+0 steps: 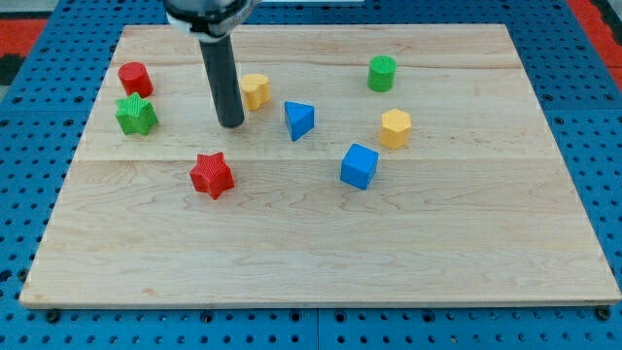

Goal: Move the red star closer to green star

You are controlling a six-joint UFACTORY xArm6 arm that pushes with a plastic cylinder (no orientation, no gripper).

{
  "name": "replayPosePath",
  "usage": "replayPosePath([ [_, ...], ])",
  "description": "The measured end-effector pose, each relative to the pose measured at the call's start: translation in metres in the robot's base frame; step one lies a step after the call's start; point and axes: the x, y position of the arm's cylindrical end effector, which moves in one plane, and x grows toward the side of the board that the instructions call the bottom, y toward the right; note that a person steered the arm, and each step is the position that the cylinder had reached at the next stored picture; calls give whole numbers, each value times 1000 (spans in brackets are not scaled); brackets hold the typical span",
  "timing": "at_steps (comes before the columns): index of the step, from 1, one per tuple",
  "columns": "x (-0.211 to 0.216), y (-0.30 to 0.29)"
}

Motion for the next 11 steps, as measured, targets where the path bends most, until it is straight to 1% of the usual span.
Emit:
replayPosePath([
  [1,34,40],
  [2,60,46],
  [3,62,44],
  [5,67,-14],
  [7,104,19],
  [8,99,-28],
  [10,56,-90],
  [11,67,-60],
])
